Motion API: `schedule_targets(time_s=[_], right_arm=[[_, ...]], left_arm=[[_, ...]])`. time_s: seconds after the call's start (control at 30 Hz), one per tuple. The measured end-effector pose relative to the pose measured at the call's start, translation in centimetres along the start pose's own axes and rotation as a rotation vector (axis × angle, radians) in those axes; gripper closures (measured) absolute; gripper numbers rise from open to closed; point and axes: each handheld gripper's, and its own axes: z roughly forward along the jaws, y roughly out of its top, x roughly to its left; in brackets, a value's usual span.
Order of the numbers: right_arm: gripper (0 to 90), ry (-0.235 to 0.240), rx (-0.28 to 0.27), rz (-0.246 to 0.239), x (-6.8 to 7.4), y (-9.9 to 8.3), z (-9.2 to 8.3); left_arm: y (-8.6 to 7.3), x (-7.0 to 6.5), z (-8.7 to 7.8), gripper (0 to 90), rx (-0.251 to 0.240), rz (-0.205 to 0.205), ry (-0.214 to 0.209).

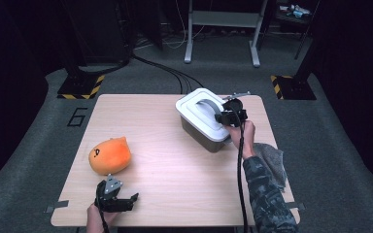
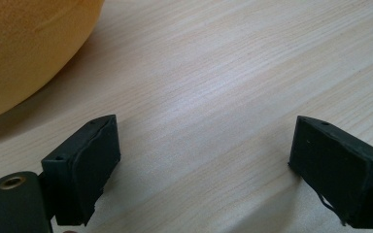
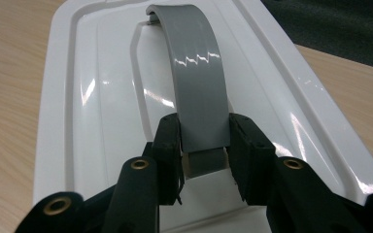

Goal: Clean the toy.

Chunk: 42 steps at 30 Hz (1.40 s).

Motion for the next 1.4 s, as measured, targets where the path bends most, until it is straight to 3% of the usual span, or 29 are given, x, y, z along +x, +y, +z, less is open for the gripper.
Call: schedule_targets(time_s=[0.53,0.9,1.0,1.1,1.27,1.4], right_arm=[[66.1,0.043,0.005,-0.019,3.0,-1.0,-1.0],[65.5,0.098,0.015,-0.055,5.1,-1.4,-1.4],[60.5,0.124,0.021,-0.057,5.0,-0.9,-1.4],[50.1,0.161,0.003,-0.098,4.8,0.4,-1.6],[40.2,0.151,0.002,-0.169,4.9,2.4,-1.1],[40.7,0.152,0.006,-0.188,4.8,3.2,0.0]], left_arm=[[0.0,0.0,0.0,10.6,0.0,-0.001,0.001],[0.0,0.0,0.0,10.6,0.0,0.0,0.0],[0.0,0.0,0.0,10.6,0.0,0.0,0.001],[0.0,0.0,0.0,10.6,0.0,-0.001,0.001],[0.0,0.0,0.0,10.6,0.0,-0.001,0.0],[0.0,0.0,0.0,10.6,-0.003,-0.001,0.004]])
